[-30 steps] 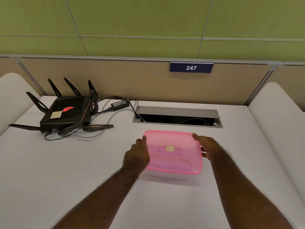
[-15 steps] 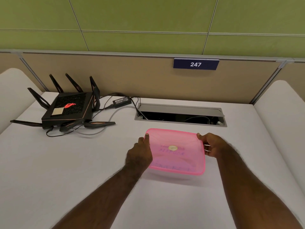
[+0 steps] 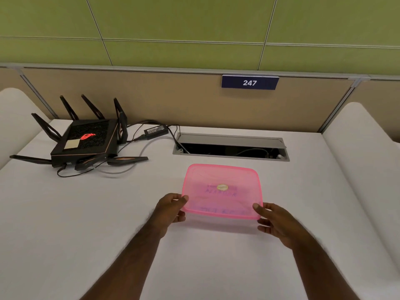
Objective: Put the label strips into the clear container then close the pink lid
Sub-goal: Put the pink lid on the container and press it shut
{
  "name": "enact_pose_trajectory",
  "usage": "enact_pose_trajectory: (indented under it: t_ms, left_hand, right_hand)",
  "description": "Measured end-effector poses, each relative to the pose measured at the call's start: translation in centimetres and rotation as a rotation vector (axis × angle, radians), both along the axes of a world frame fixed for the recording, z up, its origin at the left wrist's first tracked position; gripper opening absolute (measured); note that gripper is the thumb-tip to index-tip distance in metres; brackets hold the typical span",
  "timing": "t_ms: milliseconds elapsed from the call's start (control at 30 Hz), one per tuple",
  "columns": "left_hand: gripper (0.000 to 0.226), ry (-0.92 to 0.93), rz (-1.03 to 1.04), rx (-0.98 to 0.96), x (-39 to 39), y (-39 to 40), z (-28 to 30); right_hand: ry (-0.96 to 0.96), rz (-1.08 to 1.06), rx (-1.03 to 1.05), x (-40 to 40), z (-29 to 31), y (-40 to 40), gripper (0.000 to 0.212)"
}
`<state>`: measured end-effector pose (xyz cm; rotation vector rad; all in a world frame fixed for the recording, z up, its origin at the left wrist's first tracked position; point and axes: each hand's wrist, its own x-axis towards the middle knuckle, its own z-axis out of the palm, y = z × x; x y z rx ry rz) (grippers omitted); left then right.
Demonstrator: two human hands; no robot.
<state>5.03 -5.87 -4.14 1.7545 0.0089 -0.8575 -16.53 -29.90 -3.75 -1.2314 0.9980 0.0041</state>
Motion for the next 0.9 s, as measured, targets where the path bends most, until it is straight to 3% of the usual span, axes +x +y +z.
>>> enact_pose_trajectory:
  t_ms: [200, 467, 900]
  left_hand:
    - [0.020, 0.128, 0.033, -0.134, 0.3, 0.2, -0.2]
    - [0.021, 0.060, 0.051, -0.098, -0.4, 0.6, 0.5]
    - [0.030, 0.036, -0.014, -0.083, -5.7, 15.0, 1.7]
  right_hand:
    - [-0.067, -0.153, 0.015, -0.1, -0.1, 0.5, 0.036]
    - [-0.032, -0.206, -0.061, 0.2, 1.1, 1.9, 0.028]
    - [-0.025, -0.085, -0.081, -5.0, 2.1, 13.7, 0.025]
